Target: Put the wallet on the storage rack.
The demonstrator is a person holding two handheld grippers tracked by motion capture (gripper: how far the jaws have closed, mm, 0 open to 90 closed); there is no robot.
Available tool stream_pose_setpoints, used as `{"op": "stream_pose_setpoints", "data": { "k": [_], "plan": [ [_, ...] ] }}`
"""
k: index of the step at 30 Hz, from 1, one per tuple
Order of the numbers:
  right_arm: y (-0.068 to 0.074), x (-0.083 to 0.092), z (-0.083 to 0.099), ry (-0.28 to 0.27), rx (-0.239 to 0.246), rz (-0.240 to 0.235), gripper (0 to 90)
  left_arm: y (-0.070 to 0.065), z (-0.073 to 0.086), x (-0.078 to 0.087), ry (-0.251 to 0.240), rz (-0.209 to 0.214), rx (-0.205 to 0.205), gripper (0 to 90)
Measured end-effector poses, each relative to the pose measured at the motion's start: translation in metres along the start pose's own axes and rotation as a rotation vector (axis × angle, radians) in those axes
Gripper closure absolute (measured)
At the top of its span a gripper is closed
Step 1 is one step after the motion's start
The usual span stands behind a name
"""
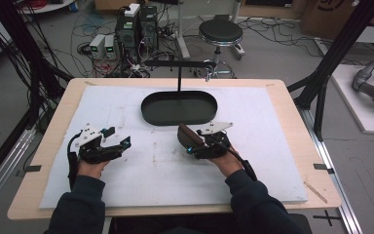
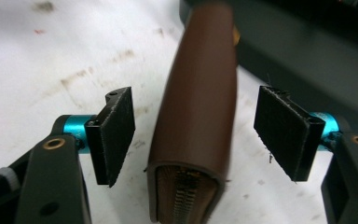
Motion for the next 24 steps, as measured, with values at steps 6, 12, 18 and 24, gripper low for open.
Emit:
{"op": "stream_pose_setpoints", "data": {
  "k": [6, 12, 18, 24],
  "plan": [
    [0.003, -0.01, 0.007, 0.05, -0.009, -0.002, 57.3, 0.001, 0.0, 0.001, -0.003, -0.003, 0.003, 24.2],
    [0.003, -0.007, 0.003, 0.041, 0.006, -0.015, 64.2, 0.001, 0.0, 0.001, -0.001, -0.005, 0.002, 24.2],
    [-0.004, 0.0, -0.018, -0.035, -0.011, -0.036, 64.2, 0.001, 0.0, 0.0, 0.0, -0.004, 0.0, 24.3],
    [-0.031, 0.0, -0.046, -0.083, -0.046, -0.033, 64.2, 0.001, 0.0, -0.001, -0.002, -0.003, 0.002, 24.2]
  ]
}}
Point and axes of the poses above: each handheld gripper's, and its own axes: x roughly backward along the jaws, z roughly out of its underside, y roughly to its left, the point moved 8 cm from there along -x, roughly forward along the jaws, and after that the axes turned 1 degree about -z, right-handed, at the moved point
